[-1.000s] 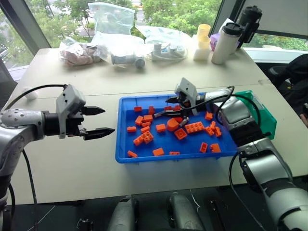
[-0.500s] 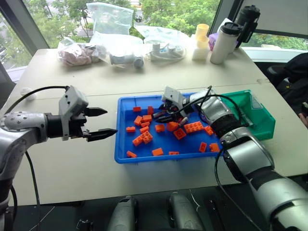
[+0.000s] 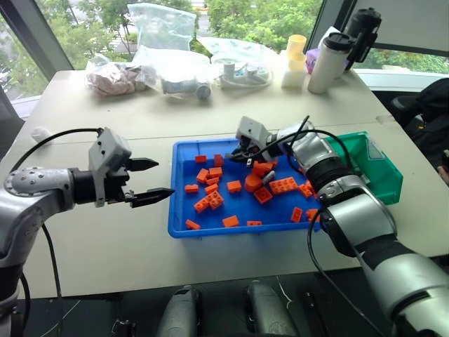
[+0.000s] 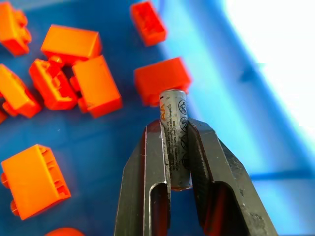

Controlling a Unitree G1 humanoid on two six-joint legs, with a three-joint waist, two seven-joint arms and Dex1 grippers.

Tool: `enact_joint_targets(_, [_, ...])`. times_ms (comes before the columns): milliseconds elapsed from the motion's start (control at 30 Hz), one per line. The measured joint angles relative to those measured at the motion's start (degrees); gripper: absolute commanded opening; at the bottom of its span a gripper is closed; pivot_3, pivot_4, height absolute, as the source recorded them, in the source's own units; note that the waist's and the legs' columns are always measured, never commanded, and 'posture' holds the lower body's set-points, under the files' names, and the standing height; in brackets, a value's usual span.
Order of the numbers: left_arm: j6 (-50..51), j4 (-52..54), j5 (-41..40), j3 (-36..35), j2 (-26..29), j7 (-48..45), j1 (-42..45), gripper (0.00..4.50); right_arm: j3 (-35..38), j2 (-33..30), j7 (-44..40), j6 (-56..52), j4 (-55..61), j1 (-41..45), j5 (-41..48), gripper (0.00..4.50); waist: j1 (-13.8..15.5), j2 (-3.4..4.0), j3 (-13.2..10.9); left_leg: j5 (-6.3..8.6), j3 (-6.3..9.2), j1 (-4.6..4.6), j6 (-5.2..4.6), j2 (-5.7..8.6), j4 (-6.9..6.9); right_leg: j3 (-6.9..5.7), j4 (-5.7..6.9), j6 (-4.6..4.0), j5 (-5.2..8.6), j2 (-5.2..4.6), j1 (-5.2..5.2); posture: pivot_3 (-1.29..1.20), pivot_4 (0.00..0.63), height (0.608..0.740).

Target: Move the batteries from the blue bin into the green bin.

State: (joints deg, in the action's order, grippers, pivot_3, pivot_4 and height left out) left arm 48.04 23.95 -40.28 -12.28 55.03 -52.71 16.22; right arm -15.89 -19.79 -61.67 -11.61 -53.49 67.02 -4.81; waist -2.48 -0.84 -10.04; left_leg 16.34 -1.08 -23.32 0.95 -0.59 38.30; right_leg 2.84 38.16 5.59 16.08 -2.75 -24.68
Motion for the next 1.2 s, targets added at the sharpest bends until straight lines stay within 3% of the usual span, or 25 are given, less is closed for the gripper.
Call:
enact_joint_targets(67, [-0.3, 0.0, -0.3, 0.2, -0.7, 0.0, 0.6, 4.50, 3.9, -2.2, 1.2, -5.0, 7.6, -2.0, 2.6, 0.03, 0.2, 0.00, 0.0, 0.00, 0.05, -0.02, 0.00, 0.00, 0.00, -0.03, 0.00, 0.00, 0.00, -0.02, 0.00, 0.00, 0.150, 0.740])
enact_joint_targets(233, [-3.2, -2.6, 0.4, 3.3, -7.0, 1.4, 8.6, 4.50, 22.7, -7.0, 12.0, -23.7, 36.2, -12.4, 13.8, 0.03, 1.7, -0.03, 0.0, 0.01, 0.09, -0.05, -0.01, 0.03, 0.03, -0.08, 0.00, 0.00, 0.00, -0.03, 0.03, 0.00, 0.150, 0.740])
enact_joint_targets(433, [-4.9, -5.3, 2.3, 11.7, -14.2, 1.0, 14.9, 4.50, 33.9, -13.9, 26.6, -36.2, 49.6, -23.7, 13.8, 0.03, 1.8, -0.05, 0.0, 0.01, -0.03, -0.04, -0.02, 0.14, 0.03, 0.00, -0.03, 0.01, -0.01, 0.00, 0.05, 0.00, 0.150, 0.740])
enact_joint_targets(667, [-7.5, -8.5, 5.2, 17.7, -17.9, -1.9, 18.9, 4.50, 39.8, -18.7, 32.7, -46.4, 57.1, -34.6, 14.8, 0.03, 0.6, 0.04, 0.1, 0.00, -0.11, 0.08, -0.03, 0.01, -0.01, 0.12, 0.05, 0.02, -0.01, 0.22, 0.04, 0.00, 0.150, 0.740])
enact_joint_targets(1000, [-8.9, -9.9, 7.8, 19.5, -18.2, -3.7, 19.2, 4.50, 39.8, -20.1, 36.0, -53.5, 59.9, -37.0, 16.4, 0.03, 0.3, 0.04, 0.1, 0.00, -0.10, 0.06, -0.03, 0.02, 0.00, 0.11, 0.03, 0.02, -0.01, 0.21, 0.04, 0.00, 0.150, 0.740])
enact_joint_targets(1067, [-9.0, -10.1, 8.4, 19.5, -18.1, -3.7, 19.2, 4.50, 39.3, -20.7, 36.1, -54.3, 59.8, -37.6, 16.5, 1.07, 0.4, 0.04, 0.1, 0.00, -0.10, 0.05, -0.04, 0.04, 0.00, 0.11, 0.02, 0.02, -0.01, 0.20, 0.04, 0.00, 0.150, 0.740])
enact_joint_targets(1100, [-9.1, -10.3, 8.6, 19.5, -18.0, -3.7, 19.1, 4.50, 39.2, -20.9, 36.1, -54.4, 59.8, -37.8, 16.7, 1.35, 0.4, 0.04, 0.1, 0.00, -0.10, 0.05, -0.04, 0.04, 0.01, 0.11, 0.02, 0.02, -0.01, 0.20, 0.04, 0.00, 0.150, 0.740])
enact_joint_targets(1200, [-9.6, -10.4, 9.1, 19.5, -17.7, -4.0, 18.8, 4.50, 39.2, -21.4, 36.5, -54.5, 59.7, -37.9, 17.1, 2.95, 0.4, 0.04, 0.1, 0.00, -0.10, 0.05, -0.04, 0.04, 0.01, 0.11, 0.02, 0.02, -0.01, 0.20, 0.05, 0.00, 0.150, 0.740])
